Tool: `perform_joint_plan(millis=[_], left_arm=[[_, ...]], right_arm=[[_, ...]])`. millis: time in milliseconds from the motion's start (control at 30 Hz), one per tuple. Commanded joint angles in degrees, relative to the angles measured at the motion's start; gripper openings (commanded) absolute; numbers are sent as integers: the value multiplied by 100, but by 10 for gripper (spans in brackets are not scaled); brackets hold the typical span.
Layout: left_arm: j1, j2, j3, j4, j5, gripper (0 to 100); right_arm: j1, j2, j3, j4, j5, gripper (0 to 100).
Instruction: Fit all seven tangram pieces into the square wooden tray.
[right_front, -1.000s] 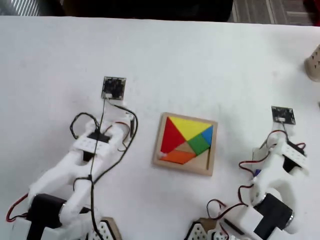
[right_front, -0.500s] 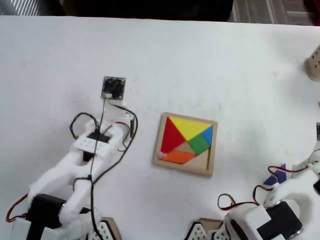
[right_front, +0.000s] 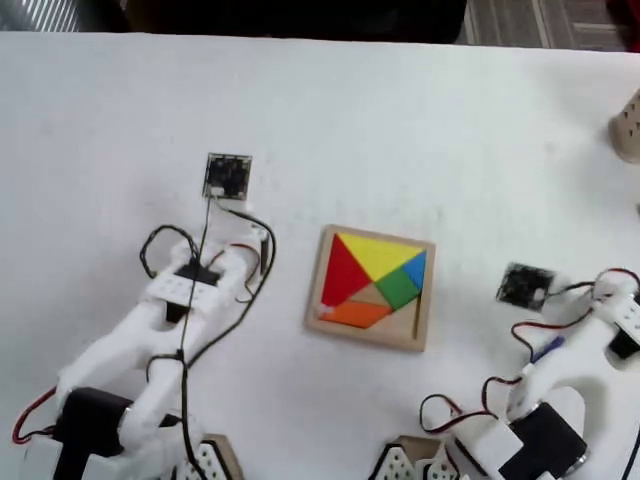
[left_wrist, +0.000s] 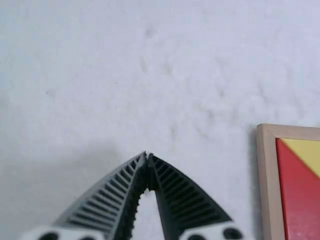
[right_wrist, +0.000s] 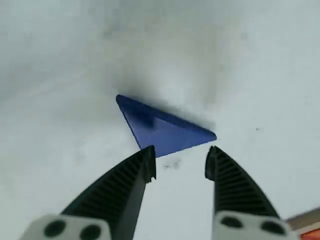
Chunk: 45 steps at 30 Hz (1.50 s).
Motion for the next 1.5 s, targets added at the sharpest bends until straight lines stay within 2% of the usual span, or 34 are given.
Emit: perform_joint_plan(millis=[0, 167, 367, 467, 800, 1067, 1167, 1333, 1467], left_arm=[[-22, 13, -290, 9, -62, 23], [-22, 13, -290, 0, -62, 23], [-13, 13, -290, 0, -70, 23], [-4, 4, -290, 18, -316, 23], [-4, 4, -290, 26, -360, 23], [-4, 4, -290, 26, -369, 23], [4, 4, -290, 26, -369, 23], [4, 4, -281, 35, -369, 23], [4, -31, -211, 0, -369, 23]], right_arm=[[-198, -180, -290, 66, 853, 236], [66, -171, -246, 66, 2127, 248], [462, -171, -105, 92, 2875, 248], [637, -171, 202, 92, 3341, 248], [655, -163, 862, -189, 3385, 248], [637, -163, 1873, -2097, 2356, 246], [549, -171, 1996, -2475, 1635, 196], [277, -224, 1996, -3204, 176, 26], [189, -224, 1996, -4031, -1020, 27]])
